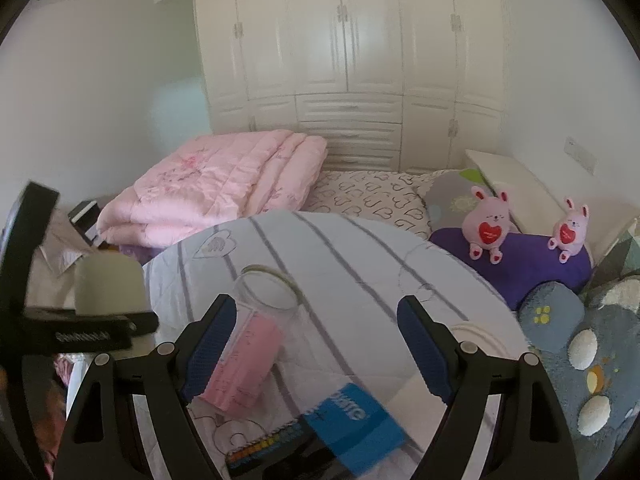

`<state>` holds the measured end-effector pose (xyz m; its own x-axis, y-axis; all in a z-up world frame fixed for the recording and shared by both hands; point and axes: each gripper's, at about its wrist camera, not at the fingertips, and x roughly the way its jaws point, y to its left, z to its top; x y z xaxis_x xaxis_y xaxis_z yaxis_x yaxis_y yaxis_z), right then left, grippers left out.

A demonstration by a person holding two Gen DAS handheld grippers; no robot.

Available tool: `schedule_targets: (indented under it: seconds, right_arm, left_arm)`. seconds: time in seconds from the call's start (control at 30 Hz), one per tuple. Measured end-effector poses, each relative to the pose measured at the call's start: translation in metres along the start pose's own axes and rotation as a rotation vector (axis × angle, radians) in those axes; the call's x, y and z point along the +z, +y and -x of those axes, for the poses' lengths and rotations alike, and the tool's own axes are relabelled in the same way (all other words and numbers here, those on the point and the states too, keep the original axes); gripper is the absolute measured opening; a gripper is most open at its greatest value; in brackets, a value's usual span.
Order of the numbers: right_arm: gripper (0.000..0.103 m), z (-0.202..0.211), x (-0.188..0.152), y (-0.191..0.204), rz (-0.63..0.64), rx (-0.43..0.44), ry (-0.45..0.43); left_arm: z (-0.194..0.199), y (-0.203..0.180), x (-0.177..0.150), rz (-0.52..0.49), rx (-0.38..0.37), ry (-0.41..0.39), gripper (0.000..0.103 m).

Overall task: Flip cup upright
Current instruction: 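Close the left gripper around the body of the green cup, then lift the green cup with the left gripper toward the right gripper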

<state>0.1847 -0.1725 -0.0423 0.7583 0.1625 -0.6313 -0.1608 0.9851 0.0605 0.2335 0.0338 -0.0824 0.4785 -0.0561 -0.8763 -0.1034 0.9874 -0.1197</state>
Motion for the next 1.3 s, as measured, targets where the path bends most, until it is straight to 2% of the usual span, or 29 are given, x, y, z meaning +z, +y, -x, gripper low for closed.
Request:
schedule_targets:
  seconds: [0.1,0.27,0.43,0.53,0.63,0.9,1.17,1.3]
  right_arm:
    - [0.084,0.005,0.005,-0.010,-0.011,-0.017,-0.021]
    - [0.084,0.006,0.018,-0.042,-0.034,-0.095,-0.054]
    - [0.084,-0.002,0.022,-0.082,-0.065,-0.153,-0.063]
    - [0.084,-0.012,0.023,-0.102,-0.078,-0.168,-0.050]
    - [0.084,-0.022,0.022,-0.113,-0.072,-0.171,-0.033]
    - [0.084,-0.044,0.009,-0.134,-0.072,-0.174,0.001]
    - [0.084,-0.053,0.008,-0.135,-0.072,-0.175,0.020]
    - [0.084,-0.052,0.009,-0.135,-0.072,-0.179,0.020]
  left_arm:
    - [0.008,-0.026,0.013,-0.068,-0.023,-0.022,0.089]
    - [0.008,-0.077,0.042,-0.127,-0.068,-0.040,0.089]
    - [-0.012,-0.134,0.061,-0.194,-0.098,-0.022,0.089]
    - [-0.034,-0.162,0.068,-0.210,-0.108,0.015,0.089]
    - [-0.059,-0.177,0.073,-0.207,-0.135,0.078,0.089]
    - [-0.110,-0.202,0.064,-0.253,-0.129,0.204,0.089]
    - [-0.123,-0.208,0.065,-0.300,-0.084,0.215,0.090]
    - [-0.123,-0.212,0.063,-0.331,-0.095,0.225,0.090]
